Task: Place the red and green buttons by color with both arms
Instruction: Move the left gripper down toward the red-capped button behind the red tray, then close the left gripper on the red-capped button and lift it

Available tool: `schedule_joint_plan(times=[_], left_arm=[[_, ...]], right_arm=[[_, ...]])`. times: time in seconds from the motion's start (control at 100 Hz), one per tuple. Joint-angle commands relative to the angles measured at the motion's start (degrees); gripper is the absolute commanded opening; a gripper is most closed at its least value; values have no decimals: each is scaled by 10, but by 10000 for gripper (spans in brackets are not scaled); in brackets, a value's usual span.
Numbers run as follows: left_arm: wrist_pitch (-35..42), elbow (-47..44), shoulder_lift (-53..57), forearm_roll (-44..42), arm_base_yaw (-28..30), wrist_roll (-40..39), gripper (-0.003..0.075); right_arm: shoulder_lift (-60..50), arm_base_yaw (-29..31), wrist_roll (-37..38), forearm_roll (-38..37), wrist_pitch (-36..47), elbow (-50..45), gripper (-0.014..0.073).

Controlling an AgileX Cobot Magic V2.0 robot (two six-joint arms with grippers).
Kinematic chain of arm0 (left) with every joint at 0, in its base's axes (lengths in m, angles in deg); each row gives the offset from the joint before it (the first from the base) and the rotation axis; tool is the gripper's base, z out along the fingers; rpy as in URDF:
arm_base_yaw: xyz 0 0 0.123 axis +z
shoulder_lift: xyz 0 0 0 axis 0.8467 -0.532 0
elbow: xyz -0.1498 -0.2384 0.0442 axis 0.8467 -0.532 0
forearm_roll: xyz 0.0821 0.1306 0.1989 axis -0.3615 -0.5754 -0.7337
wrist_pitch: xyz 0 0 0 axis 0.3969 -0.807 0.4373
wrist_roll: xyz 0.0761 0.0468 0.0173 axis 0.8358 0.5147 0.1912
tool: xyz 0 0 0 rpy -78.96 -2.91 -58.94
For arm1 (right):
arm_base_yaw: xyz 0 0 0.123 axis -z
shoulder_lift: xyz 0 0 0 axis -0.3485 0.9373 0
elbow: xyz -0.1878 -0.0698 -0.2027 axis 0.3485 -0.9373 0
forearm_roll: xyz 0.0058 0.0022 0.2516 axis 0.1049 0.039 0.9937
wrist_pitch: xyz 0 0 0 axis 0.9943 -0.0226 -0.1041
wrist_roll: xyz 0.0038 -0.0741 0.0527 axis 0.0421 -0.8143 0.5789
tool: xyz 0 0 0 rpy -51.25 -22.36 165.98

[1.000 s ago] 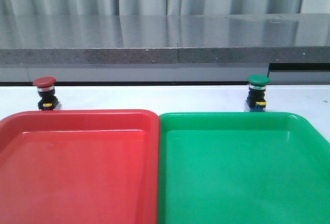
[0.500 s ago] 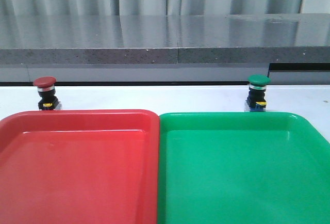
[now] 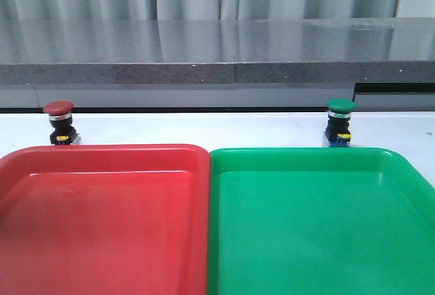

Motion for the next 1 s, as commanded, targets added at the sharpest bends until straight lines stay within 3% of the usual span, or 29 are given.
schedule_joint_plan(times=[0.0, 0.49, 0.99], left_arm=[[39, 51, -37, 10, -4, 4, 586], [44, 190, -262, -12, -28, 12, 586], [70, 203, -356, -13, -28, 12, 562]], right_arm=[[-10, 2, -1, -5, 45, 8, -111], [-10, 2, -1, -5, 45, 8, -111], [-10, 2, -1, -5, 45, 8, -111]])
